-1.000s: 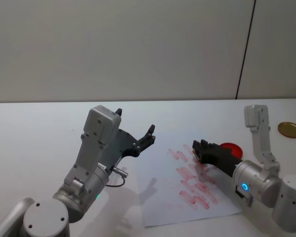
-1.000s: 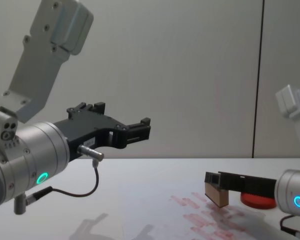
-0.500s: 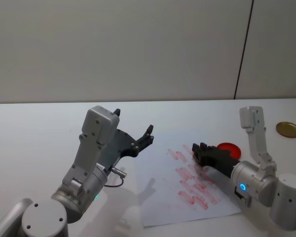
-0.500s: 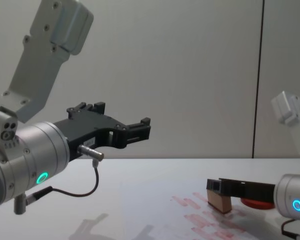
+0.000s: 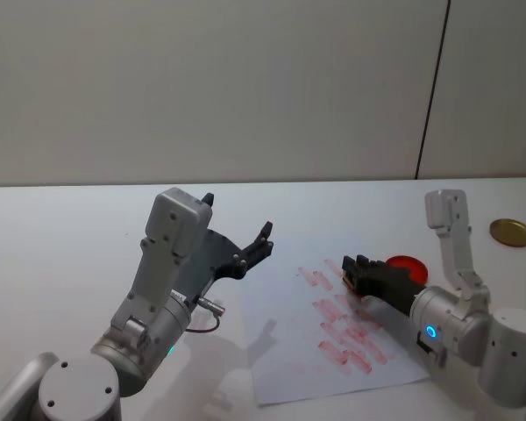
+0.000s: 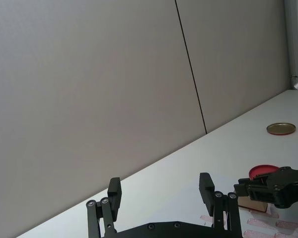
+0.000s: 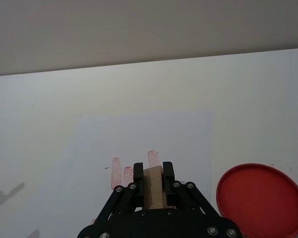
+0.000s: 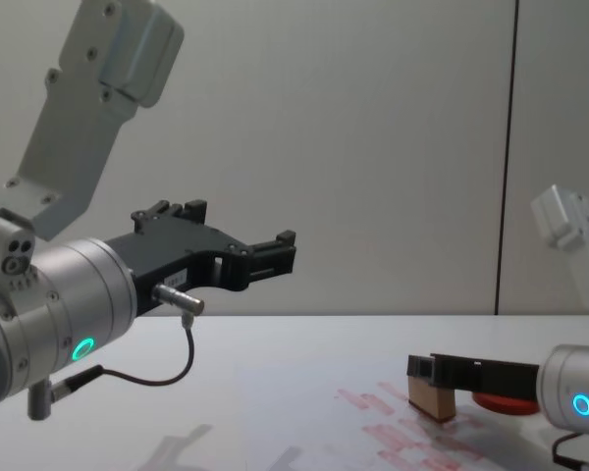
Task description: Use the one hand to pick up the stamp and affix it onto the A4 paper.
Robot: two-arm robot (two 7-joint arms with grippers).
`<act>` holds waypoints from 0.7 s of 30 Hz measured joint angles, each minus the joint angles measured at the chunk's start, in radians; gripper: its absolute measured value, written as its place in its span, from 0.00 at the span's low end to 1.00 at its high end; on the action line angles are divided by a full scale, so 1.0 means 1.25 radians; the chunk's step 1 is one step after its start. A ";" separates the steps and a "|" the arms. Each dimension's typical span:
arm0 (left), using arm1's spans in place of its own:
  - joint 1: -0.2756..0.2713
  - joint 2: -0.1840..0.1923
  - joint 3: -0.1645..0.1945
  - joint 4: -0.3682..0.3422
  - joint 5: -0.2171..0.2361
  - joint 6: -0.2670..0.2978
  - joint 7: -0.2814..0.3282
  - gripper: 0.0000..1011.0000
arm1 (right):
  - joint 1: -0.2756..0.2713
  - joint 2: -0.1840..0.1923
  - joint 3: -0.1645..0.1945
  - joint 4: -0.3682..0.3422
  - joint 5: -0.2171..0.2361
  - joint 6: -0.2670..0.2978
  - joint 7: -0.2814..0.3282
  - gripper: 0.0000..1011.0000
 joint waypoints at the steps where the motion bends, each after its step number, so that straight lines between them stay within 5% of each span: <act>1: 0.000 0.000 0.000 0.000 0.000 0.000 0.000 0.98 | 0.001 0.000 0.000 0.002 0.000 0.002 -0.001 0.22; 21: 0.000 0.000 0.000 0.000 0.000 0.000 0.000 0.98 | 0.008 -0.003 0.002 0.016 0.011 0.018 -0.006 0.22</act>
